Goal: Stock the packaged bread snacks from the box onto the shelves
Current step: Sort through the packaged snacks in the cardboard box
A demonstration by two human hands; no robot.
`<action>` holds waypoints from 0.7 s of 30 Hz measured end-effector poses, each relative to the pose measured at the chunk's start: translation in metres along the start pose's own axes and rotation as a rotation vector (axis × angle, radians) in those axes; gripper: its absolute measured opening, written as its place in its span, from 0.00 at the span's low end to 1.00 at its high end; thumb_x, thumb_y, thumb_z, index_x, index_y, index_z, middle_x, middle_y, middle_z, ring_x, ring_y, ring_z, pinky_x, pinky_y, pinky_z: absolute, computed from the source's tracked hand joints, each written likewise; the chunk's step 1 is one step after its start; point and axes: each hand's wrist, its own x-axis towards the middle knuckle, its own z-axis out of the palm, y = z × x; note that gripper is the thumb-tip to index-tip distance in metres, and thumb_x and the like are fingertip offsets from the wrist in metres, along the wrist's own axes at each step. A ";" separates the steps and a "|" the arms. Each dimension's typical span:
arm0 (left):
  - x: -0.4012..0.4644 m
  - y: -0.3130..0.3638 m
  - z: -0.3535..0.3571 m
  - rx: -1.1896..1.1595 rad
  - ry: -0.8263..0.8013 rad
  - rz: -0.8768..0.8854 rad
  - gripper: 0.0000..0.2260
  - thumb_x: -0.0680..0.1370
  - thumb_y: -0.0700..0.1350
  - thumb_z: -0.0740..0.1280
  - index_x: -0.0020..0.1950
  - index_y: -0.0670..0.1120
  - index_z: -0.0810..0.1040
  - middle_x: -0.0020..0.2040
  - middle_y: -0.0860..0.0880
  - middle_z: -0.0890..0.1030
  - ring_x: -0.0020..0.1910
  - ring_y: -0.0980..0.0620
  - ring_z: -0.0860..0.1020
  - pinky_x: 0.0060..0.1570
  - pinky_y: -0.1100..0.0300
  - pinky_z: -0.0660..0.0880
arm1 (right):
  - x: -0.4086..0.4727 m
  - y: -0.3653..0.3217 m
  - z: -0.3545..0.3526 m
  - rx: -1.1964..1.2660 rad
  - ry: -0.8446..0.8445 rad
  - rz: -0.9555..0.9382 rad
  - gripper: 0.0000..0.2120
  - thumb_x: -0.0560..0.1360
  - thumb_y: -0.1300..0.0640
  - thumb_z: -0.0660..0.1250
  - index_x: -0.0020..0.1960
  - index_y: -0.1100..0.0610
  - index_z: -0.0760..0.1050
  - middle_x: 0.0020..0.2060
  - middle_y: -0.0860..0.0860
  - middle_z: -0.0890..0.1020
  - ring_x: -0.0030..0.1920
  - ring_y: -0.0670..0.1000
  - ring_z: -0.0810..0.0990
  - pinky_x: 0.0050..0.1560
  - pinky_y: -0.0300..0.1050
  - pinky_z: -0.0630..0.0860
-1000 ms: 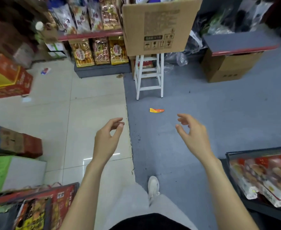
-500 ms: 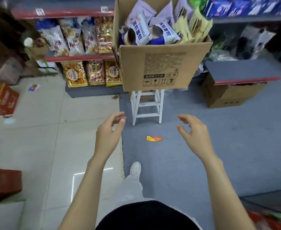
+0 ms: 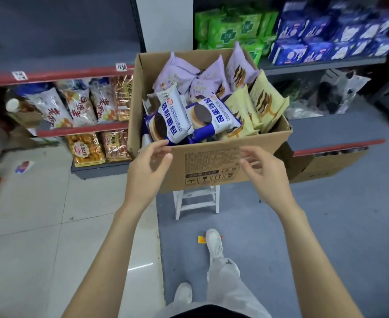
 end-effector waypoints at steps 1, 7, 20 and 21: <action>0.012 -0.002 0.006 0.003 0.007 -0.013 0.12 0.78 0.48 0.65 0.61 0.57 0.74 0.52 0.64 0.79 0.52 0.69 0.75 0.50 0.76 0.69 | 0.017 0.006 0.001 0.000 -0.006 -0.017 0.11 0.76 0.58 0.66 0.58 0.50 0.76 0.47 0.43 0.81 0.45 0.42 0.78 0.49 0.44 0.77; 0.077 -0.003 0.032 0.039 0.072 -0.078 0.16 0.78 0.44 0.67 0.65 0.52 0.73 0.56 0.59 0.77 0.55 0.68 0.75 0.51 0.76 0.71 | 0.114 0.031 -0.002 -0.047 -0.140 -0.125 0.14 0.77 0.57 0.64 0.63 0.54 0.74 0.54 0.48 0.80 0.51 0.46 0.77 0.52 0.47 0.75; 0.191 -0.036 -0.001 0.309 -0.520 -0.266 0.49 0.67 0.50 0.77 0.77 0.59 0.47 0.76 0.56 0.54 0.70 0.63 0.55 0.69 0.61 0.56 | 0.251 0.047 0.044 -0.347 -0.567 -0.173 0.39 0.75 0.35 0.59 0.77 0.56 0.53 0.68 0.57 0.71 0.66 0.57 0.70 0.61 0.49 0.69; 0.200 -0.040 -0.002 0.302 -0.592 -0.277 0.51 0.66 0.52 0.78 0.76 0.60 0.45 0.75 0.60 0.53 0.70 0.66 0.55 0.69 0.64 0.56 | 0.257 0.048 0.049 -0.432 -0.565 -0.186 0.41 0.74 0.33 0.56 0.77 0.57 0.51 0.64 0.58 0.74 0.63 0.59 0.72 0.58 0.50 0.70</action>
